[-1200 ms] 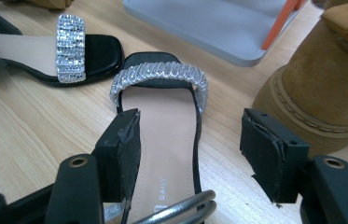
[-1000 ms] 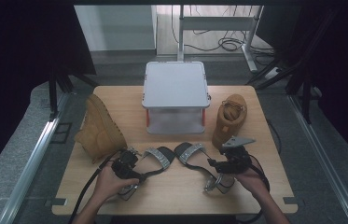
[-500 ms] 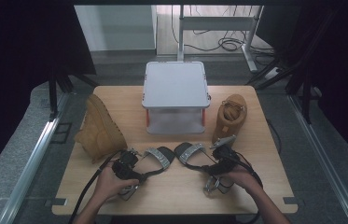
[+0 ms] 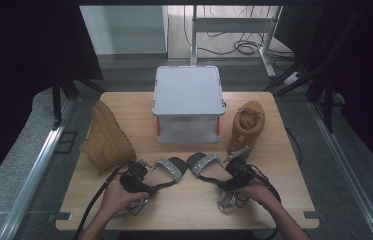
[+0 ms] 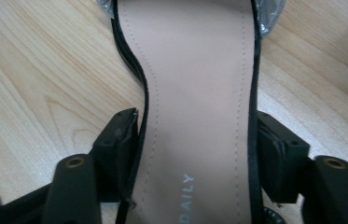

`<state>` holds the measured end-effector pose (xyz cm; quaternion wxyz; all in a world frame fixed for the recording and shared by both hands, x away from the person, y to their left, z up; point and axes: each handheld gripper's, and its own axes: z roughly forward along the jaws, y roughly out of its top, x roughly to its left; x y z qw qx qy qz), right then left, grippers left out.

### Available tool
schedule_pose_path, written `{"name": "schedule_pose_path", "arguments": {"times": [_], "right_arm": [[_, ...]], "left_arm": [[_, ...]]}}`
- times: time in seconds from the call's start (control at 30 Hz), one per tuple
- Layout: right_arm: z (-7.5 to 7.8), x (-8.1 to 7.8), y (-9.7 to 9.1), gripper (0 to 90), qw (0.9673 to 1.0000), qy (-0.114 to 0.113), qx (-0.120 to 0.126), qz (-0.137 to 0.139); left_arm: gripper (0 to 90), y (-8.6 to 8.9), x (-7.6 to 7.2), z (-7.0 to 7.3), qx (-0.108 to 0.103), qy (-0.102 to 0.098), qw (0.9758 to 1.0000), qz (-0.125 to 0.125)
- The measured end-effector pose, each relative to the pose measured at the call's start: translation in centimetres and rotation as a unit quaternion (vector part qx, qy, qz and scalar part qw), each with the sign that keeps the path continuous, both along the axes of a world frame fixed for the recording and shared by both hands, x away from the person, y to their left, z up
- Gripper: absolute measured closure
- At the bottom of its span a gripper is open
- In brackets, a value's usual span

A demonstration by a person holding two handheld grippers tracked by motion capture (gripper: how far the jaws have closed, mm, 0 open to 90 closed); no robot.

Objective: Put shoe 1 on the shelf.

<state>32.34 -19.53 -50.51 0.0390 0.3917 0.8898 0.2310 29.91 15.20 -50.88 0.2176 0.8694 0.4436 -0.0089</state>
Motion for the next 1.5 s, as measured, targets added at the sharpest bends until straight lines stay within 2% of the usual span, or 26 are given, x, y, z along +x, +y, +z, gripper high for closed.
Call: {"name": "schedule_pose_path", "arguments": {"times": [0.2,0.33,0.5,0.6,0.67,0.83,0.97,1.2,1.37,1.5], "right_arm": [[0.0,0.0,-0.1,39.9,0.9999,0.005,0.005,-0.015],[0.0,-0.1,-0.2,40.5,0.9995,0.006,0.017,-0.026],[0.0,-0.1,-0.3,41.5,0.9990,0.006,0.024,-0.037],[0.2,-0.2,-0.4,42.1,0.9987,0.001,0.029,-0.042],[0.4,-0.3,-0.5,42.1,0.9982,-0.002,0.037,-0.047],[0.8,-0.4,-0.6,42.2,0.9968,-0.008,0.051,-0.061],[1.4,-0.4,-0.8,42.3,0.9946,-0.011,0.064,-0.081],[2.3,-0.3,-0.9,42.4,0.9902,-0.021,0.074,-0.117],[2.6,0.0,-0.8,42.4,0.9860,-0.030,0.087,-0.139],[2.7,0.5,-0.7,42.4,0.9825,-0.036,0.085,-0.162]], "left_arm": [[41.5,0.2,-0.1,-0.1,-0.009,-0.003,0.9999,0.008],[42.0,0.3,-0.2,-0.2,-0.018,-0.009,0.9996,0.018],[42.9,0.5,-0.3,-0.1,-0.018,-0.018,0.9994,0.024],[42.9,0.7,-0.2,0.1,-0.015,-0.029,0.9989,0.033],[43.0,0.8,-0.2,0.2,-0.022,-0.035,0.9981,0.045],[43.1,1.1,-0.2,1.0,-0.033,-0.043,0.9971,0.053],[43.1,1.2,-0.1,1.7,-0.043,-0.048,0.9959,0.064],[43.1,0.6,0.4,2.8,-0.058,-0.063,0.9915,0.098],[43.1,0.2,1.3,3.3,-0.061,-0.070,0.9895,0.111],[43.1,-0.1,1.8,3.5,-0.058,-0.076,0.9869,0.130]]}}
